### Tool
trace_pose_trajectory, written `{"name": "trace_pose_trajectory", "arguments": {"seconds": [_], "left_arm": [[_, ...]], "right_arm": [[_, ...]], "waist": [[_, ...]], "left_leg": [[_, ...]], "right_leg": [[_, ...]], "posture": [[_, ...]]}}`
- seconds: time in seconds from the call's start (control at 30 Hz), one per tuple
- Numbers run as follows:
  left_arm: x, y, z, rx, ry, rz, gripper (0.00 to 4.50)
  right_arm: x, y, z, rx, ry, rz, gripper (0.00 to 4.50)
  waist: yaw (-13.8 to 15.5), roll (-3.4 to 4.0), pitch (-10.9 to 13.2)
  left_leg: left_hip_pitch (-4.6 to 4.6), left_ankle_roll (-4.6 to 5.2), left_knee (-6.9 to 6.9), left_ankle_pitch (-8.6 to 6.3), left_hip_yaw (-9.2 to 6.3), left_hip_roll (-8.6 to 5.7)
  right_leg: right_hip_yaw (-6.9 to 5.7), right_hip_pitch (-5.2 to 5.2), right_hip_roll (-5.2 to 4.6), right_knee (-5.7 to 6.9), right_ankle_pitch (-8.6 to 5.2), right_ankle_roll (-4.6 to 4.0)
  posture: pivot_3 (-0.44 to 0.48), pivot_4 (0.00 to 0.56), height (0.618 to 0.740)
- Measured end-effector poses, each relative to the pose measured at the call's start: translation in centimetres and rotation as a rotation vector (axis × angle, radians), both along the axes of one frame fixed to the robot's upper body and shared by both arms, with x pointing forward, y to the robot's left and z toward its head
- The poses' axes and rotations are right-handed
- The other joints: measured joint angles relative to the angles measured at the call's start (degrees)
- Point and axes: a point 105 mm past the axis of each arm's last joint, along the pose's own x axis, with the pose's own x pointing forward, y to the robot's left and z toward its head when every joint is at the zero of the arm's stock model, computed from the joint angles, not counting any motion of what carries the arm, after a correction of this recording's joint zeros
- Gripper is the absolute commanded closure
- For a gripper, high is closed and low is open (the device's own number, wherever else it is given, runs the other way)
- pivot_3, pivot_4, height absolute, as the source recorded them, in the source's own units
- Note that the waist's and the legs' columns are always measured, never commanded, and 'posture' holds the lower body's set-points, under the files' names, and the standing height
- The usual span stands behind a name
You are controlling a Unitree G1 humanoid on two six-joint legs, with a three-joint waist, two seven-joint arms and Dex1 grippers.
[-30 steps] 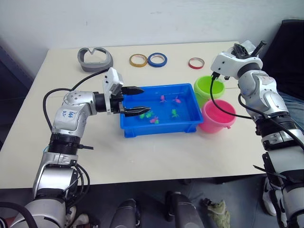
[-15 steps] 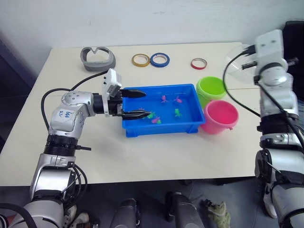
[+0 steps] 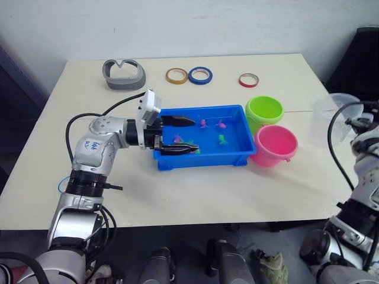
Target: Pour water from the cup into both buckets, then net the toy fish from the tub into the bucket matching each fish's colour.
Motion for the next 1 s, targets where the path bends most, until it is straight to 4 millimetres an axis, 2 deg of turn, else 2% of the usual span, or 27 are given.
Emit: {"name": "trace_pose_trajectory", "arguments": {"seconds": [0.13, 0.3, 0.53, 1.0], "left_arm": [[0.0, -0.2, 0.0, -0.005, 0.001, 0.001, 0.00], [0.1, -0.1, 0.1, -0.004, -0.004, 0.010, 0.00], [-0.4, 0.3, 0.0, 0.020, -0.017, 0.031, 0.00], [-0.6, 0.4, 0.3, 0.032, -0.030, 0.046, 0.00]], "right_arm": [[0.2, -0.6, -1.3, 0.048, -0.029, -0.057, 4.45], [1.2, -0.9, -4.2, 0.132, -0.001, -0.096, 4.45], [2.5, -0.6, -6.1, 0.190, 0.005, -0.127, 4.45], [2.7, -0.3, -6.6, 0.135, 0.031, -0.143, 4.45]], "waist": [[0.0, 0.00, 0.0], [0.0, 0.00, 0.0], [-0.3, 0.00, 0.0], [-0.5, 0.00, 0.0]], "left_leg": [[0.02, 0.01, 0.00, 0.01, 0.00, 0.00], [0.01, 0.03, 0.00, 0.01, 0.00, -0.02], [0.01, 0.03, 0.00, 0.02, -0.02, 0.00], [0.01, 0.03, -0.01, 0.02, -0.03, 0.00]], "right_leg": [[0.01, 0.00, 0.01, 0.01, 0.00, 0.00], [0.02, 0.00, 0.00, 0.01, 0.00, 0.00], [0.03, 0.00, -0.03, 0.02, 0.00, 0.00], [0.04, 0.00, -0.03, 0.00, 0.00, 0.00]], "posture": [[0.000, 0.150, 0.713], [0.000, 0.150, 0.713], [0.000, 0.150, 0.713], [0.000, 0.150, 0.713]]}}
